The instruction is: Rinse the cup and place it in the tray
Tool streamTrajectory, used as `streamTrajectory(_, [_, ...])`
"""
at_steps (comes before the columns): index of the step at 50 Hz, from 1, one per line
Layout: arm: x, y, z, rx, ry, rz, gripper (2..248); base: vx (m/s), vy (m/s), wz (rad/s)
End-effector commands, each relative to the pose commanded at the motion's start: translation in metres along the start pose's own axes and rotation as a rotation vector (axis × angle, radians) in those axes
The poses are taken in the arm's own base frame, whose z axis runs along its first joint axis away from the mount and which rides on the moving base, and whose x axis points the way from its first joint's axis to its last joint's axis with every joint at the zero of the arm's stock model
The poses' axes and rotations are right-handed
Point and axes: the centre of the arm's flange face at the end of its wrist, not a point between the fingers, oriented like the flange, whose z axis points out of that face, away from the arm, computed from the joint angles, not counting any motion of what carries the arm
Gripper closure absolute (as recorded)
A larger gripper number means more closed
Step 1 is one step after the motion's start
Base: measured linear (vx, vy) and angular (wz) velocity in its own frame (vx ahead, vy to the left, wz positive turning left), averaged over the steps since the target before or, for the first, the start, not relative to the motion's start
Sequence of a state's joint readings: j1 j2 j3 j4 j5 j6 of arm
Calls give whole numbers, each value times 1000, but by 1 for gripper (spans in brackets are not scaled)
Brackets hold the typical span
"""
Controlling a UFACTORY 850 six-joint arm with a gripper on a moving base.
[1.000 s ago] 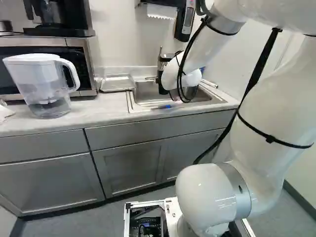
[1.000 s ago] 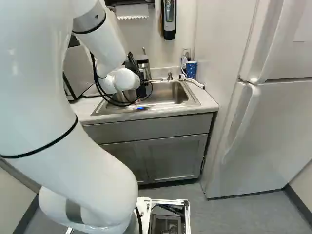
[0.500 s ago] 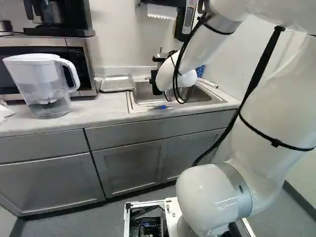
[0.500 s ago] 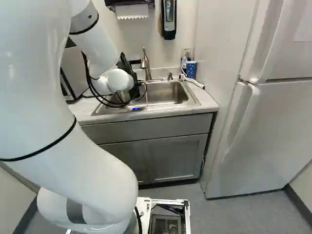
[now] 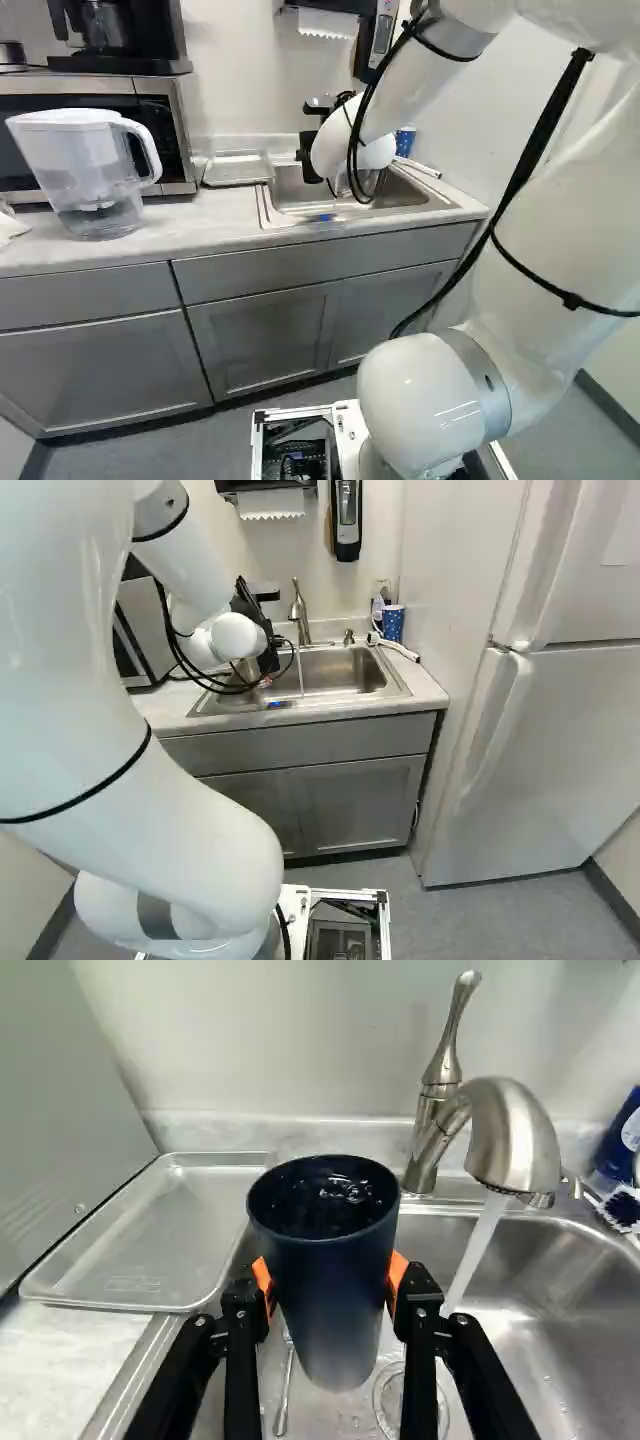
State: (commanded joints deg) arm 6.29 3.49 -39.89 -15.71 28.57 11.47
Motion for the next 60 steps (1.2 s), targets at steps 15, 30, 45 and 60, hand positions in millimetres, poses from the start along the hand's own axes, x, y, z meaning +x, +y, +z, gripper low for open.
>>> streamTrajectory(15, [15, -5, -6, 8, 34, -8, 125, 0, 0, 0])
streamTrajectory(30, [30, -8, -12, 13, 67, -14, 125, 0, 0, 0])
streamTrajectory(45, [45, -11, -18, 17, 100, -19, 125, 0, 0, 0])
streamTrajectory(60, [54, -12, -21, 20, 120, -23, 125, 0, 0, 0])
